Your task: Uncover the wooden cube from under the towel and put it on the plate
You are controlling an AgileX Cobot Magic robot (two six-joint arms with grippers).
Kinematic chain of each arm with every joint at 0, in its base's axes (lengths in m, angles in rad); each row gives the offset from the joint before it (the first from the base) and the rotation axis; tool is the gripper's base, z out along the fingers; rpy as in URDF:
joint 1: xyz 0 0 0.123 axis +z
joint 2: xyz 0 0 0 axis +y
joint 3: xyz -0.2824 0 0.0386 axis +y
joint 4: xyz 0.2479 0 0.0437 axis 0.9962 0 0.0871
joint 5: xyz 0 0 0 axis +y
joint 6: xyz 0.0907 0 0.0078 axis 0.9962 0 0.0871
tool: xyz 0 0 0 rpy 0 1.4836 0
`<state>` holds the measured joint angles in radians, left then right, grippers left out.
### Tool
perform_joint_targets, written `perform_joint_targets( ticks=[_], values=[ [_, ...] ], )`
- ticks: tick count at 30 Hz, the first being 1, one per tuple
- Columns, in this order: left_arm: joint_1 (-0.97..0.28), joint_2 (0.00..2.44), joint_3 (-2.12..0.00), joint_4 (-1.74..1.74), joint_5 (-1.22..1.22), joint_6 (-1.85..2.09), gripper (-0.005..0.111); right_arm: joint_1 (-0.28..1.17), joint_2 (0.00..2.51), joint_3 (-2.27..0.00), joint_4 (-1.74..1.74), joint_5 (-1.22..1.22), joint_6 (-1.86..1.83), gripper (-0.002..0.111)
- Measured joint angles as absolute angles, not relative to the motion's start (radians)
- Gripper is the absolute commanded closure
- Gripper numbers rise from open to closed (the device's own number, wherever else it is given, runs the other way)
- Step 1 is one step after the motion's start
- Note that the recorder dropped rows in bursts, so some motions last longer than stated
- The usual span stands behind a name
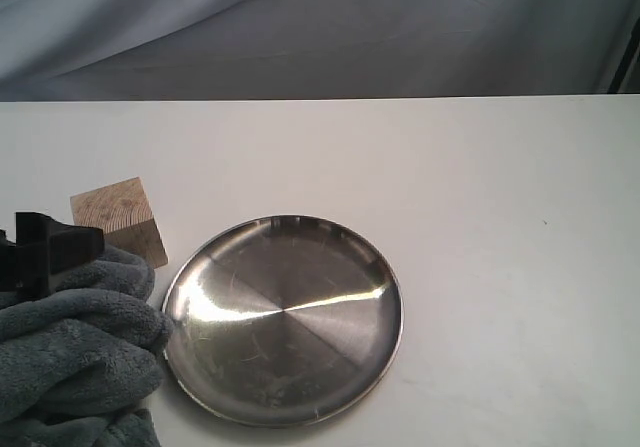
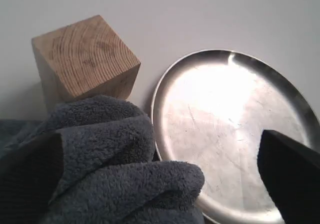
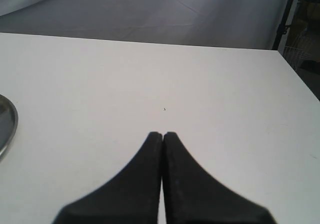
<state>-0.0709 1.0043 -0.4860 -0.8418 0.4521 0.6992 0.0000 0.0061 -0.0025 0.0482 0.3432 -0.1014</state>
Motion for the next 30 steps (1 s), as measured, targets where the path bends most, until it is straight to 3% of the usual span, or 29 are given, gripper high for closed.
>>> perform_joint_targets(
  ticks=[5, 7, 9, 15, 18, 23, 30],
  values=[
    [-0.071, 1.131, -0.515, -0.882, 0.404, 0.82, 0.003, 0.0, 0.006, -0.003, 0.048, 0.343, -0.101, 0.108],
    [-0.071, 1.172, -0.529, -0.884, 0.389, 0.842, 0.009, 0.0, 0.006, -0.003, 0.048, 0.343, -0.101, 0.108],
    [-0.071, 1.217, -0.534, -0.886, 0.382, 0.854, 0.024, 0.0, 0.006, -0.003, 0.048, 0.343, -0.101, 0.108],
    [-0.071, 1.35, -0.534, -0.852, 0.413, 0.863, 0.087, 0.0, 0.006, -0.003, 0.048, 0.343, -0.101, 0.108],
    [-0.071, 1.389, -0.534, -0.827, 0.437, 0.869, 0.107, 0.0, 0.006, -0.003, 0.048, 0.343, -0.101, 0.108],
    [-0.071, 1.408, -0.534, -0.583, 0.456, 0.767, 0.107, 0.0, 0.006, -0.003, 0.048, 0.343, -0.101, 0.108],
    [-0.071, 1.408, -0.536, 0.119, 0.535, 0.107, 0.107, 0.0, 0.006, -0.003, 0.048, 0.343, -0.101, 0.108]
  ],
)
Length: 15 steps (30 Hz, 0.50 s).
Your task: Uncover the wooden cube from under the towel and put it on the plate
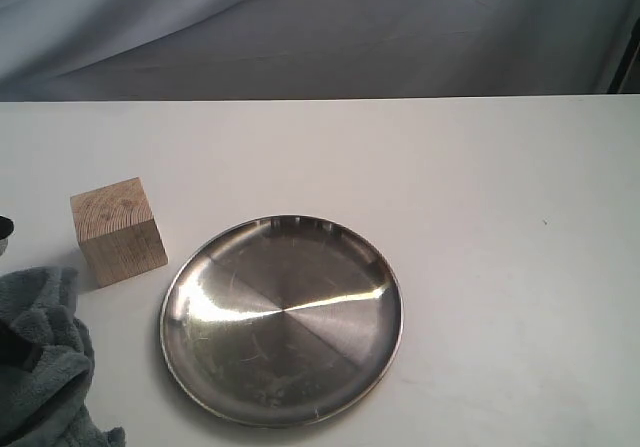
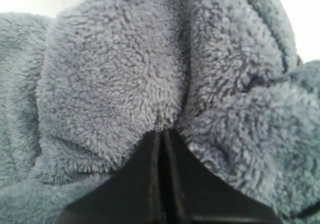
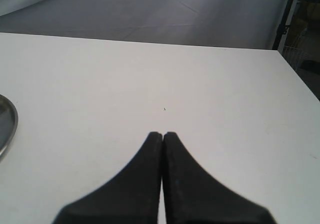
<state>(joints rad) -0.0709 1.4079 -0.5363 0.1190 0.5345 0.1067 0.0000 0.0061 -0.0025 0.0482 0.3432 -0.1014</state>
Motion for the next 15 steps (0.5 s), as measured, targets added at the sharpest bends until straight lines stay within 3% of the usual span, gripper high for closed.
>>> perform_joint_targets(
  ticks=[15],
  values=[
    [-0.071, 1.193, -0.709, 0.097, 0.614, 0.056, 0.107, 0.0, 0.006, -0.003, 0.048, 0.343, -0.101, 0.108]
  ],
)
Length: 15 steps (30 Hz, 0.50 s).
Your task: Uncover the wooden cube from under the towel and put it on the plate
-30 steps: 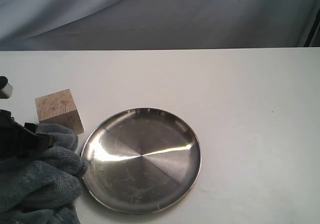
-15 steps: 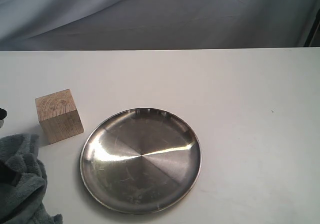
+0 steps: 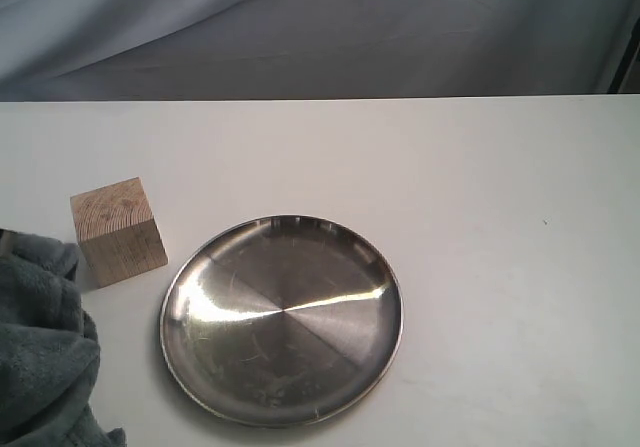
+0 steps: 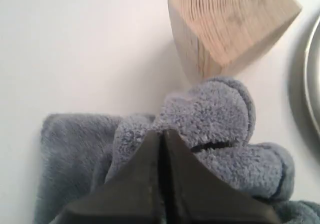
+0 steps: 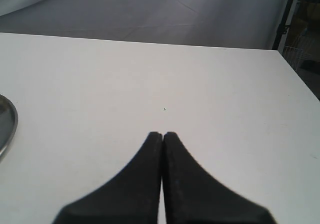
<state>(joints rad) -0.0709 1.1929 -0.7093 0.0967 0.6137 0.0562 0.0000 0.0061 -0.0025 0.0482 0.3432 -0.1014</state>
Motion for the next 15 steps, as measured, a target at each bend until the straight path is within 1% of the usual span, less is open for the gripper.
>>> perform_joint_targets(
  ticks=[9, 11, 15],
  values=[
    [-0.071, 1.009, -0.719, 0.075, 0.468, 0.096, 0.107, 0.0, 0.006, -0.003, 0.048, 0.343, -0.101, 0.108],
    [-0.071, 0.996, -0.722, 0.053, 0.488, 0.099, 0.107, 0.0, 0.006, -0.003, 0.048, 0.343, -0.101, 0.108],
    [-0.071, 1.0, -0.722, 0.039, 0.621, 0.104, 0.107, 0.0, 0.006, -0.003, 0.048, 0.343, -0.101, 0.108]
  ],
)
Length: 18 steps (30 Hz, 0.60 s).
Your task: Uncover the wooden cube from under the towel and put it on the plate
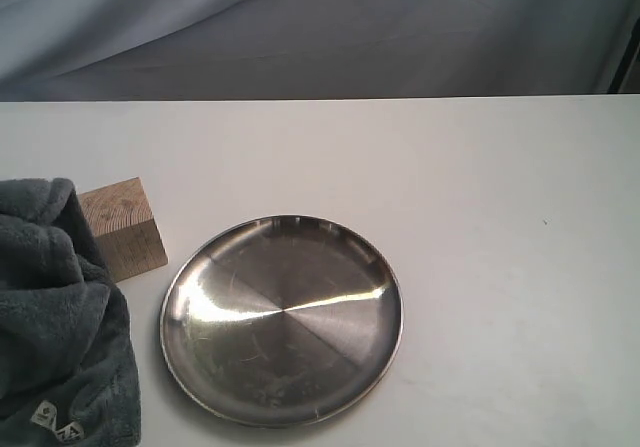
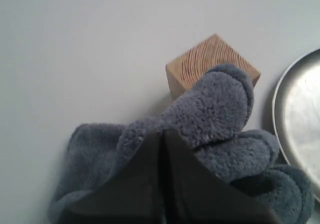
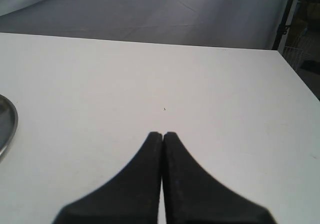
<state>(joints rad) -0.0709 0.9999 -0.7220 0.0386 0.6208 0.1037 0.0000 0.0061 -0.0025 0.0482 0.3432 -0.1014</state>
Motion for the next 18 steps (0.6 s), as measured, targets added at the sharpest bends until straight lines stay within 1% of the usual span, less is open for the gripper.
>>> perform_joint_targets(
  ticks=[6, 12, 18],
  values=[
    [-0.071, 1.036, -0.717, 0.018, 0.782, 0.104, 0.107, 0.0, 0.006, -0.003, 0.048, 0.343, -0.101, 0.108],
    [-0.071, 1.088, -0.633, 0.015, 0.861, 0.104, 0.105, 0.0, 0.006, -0.003, 0.048, 0.343, -0.101, 0.108],
    [-0.071, 1.093, -0.531, 0.022, 0.862, 0.106, 0.087, 0.0, 0.006, -0.003, 0.048, 0.343, -0.101, 0.108]
  ],
)
